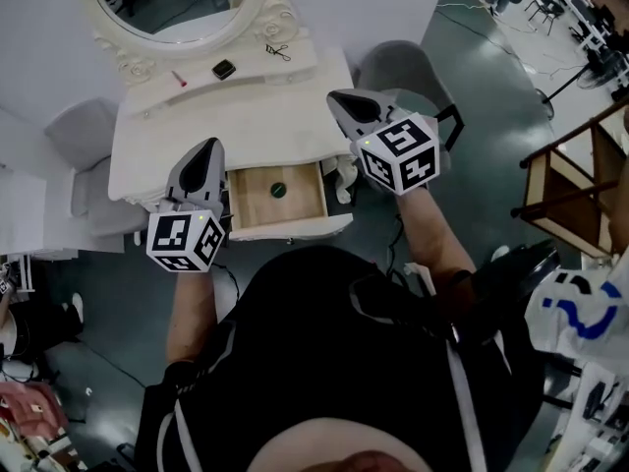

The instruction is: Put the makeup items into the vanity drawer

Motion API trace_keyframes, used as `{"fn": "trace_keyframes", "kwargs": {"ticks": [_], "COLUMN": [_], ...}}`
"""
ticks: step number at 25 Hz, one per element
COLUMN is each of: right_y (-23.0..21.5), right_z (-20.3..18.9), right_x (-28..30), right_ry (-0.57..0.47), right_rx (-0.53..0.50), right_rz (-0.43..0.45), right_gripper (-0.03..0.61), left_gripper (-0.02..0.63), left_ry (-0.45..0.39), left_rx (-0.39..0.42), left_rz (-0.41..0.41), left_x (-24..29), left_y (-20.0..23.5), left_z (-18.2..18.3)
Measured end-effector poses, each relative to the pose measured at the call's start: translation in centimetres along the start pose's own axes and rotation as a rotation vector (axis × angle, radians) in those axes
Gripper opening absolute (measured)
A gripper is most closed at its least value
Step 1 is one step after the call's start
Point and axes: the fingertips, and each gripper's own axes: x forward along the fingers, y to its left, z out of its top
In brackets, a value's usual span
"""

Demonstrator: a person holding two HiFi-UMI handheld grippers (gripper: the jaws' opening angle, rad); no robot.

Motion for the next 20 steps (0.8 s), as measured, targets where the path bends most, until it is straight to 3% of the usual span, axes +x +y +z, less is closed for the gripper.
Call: {"fn": "trace_keyframes", "kwargs": {"ticks": [20], "right_y": [0.3], "right_z": [-1.0], "right_x": [0.4], "right_ry": [0.029], "right_rx": [-0.003], "right_rz": [0.010], "right_gripper": [0.005], "left_gripper": [0.005], "left_ry": [0.021], "left_rx": [-0.041], "left_rz": [0.060], "left_x": [-1.1], "left_y": [0.9], "left_z": [-1.4]}}
